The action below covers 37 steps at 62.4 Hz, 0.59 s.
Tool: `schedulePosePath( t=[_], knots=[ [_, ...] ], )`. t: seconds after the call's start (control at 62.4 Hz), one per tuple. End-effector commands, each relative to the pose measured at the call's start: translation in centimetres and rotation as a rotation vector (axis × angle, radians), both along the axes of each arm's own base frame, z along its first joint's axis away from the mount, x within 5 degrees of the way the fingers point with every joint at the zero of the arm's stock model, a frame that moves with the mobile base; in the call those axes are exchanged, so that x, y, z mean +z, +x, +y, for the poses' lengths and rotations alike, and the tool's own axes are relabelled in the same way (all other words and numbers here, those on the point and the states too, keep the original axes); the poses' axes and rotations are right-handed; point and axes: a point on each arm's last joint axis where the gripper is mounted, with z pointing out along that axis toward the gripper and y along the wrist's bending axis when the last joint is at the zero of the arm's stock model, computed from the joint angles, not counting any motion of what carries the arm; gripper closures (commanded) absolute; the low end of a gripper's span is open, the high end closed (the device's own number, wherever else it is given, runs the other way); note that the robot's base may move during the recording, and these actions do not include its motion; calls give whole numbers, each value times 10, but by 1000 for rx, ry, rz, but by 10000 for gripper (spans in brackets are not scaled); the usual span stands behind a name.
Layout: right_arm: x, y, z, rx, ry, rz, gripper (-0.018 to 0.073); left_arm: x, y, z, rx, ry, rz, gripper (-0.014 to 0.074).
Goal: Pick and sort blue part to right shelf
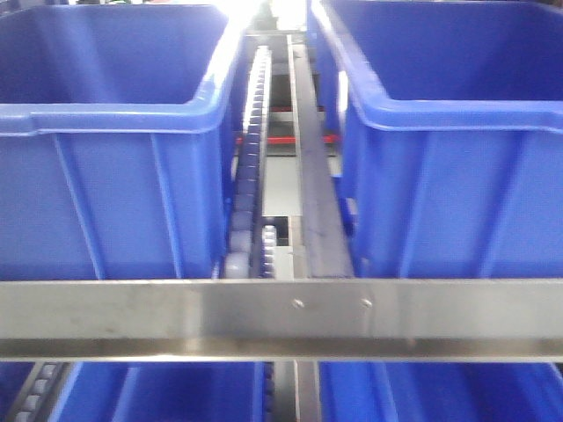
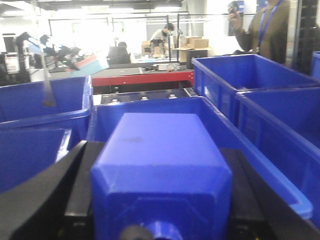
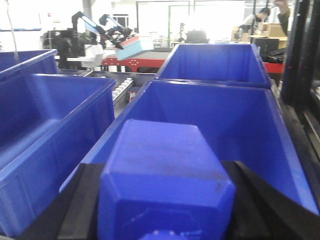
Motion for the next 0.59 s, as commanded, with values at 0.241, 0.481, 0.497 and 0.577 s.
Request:
schedulePosePath(
  t=[0.241,0.481,0.497,0.577],
  knots=[
    [16,-2,0,1,6,-108,360,13,-1,-1,-13,-8,-86,326],
    [16,-2,0,1,6,-108,360,13,-1,-1,-13,-8,-86,326],
    [16,-2,0,1,6,-108,360,13,-1,-1,-13,-8,-86,326],
    [16,-2,0,1,6,-108,360,13,-1,-1,-13,-8,-86,326]
  ],
)
